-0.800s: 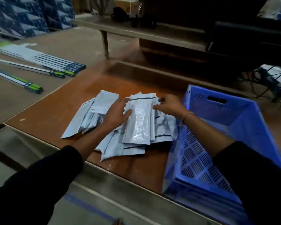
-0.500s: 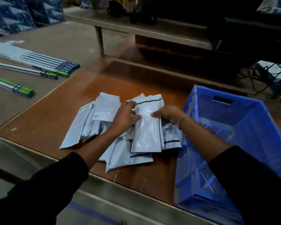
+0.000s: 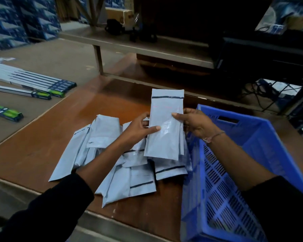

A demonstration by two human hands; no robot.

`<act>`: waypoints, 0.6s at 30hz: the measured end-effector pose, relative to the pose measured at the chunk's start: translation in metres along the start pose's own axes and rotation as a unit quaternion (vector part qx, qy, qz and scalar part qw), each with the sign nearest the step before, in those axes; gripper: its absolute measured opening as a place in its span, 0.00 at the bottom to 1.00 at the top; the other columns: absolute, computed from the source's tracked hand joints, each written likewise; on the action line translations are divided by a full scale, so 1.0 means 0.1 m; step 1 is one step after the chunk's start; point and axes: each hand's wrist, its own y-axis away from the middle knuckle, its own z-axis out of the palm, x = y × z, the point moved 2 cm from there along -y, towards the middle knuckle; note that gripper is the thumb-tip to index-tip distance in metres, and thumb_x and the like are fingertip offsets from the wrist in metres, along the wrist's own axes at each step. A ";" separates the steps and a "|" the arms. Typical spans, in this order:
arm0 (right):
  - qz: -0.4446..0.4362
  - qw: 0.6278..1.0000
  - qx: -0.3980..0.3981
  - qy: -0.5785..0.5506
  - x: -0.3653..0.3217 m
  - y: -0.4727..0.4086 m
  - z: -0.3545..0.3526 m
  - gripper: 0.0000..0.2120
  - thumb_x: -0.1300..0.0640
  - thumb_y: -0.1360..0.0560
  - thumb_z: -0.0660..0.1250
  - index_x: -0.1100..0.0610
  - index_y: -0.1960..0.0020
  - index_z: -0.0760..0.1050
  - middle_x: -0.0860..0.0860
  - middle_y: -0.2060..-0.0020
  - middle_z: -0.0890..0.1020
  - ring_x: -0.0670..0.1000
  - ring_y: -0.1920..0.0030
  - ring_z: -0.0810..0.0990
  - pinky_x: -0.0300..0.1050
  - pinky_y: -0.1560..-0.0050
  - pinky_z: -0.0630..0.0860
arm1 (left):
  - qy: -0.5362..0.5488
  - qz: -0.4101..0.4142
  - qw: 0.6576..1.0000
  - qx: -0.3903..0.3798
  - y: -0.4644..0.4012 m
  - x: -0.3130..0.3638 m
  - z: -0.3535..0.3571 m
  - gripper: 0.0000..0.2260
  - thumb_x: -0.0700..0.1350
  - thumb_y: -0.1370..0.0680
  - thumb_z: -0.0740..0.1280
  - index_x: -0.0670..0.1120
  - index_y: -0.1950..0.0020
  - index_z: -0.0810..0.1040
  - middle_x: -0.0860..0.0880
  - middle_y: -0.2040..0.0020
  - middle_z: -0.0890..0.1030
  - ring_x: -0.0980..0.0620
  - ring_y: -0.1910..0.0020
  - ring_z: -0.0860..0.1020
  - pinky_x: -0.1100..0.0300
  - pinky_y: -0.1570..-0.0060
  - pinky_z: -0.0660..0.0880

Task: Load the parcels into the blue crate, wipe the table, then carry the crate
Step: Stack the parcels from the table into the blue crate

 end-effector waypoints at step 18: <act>-0.311 0.925 0.074 0.205 -0.71 0.48 -2.18 0.22 0.60 0.35 0.82 0.58 0.45 0.77 0.57 0.51 0.84 0.51 0.52 0.82 0.48 0.52 0.82 | -0.469 0.319 0.824 -0.021 -0.91 1.38 1.30 0.13 0.50 0.25 0.72 0.53 0.41 0.80 0.53 0.47 0.84 0.51 0.48 0.82 0.50 0.52 0.79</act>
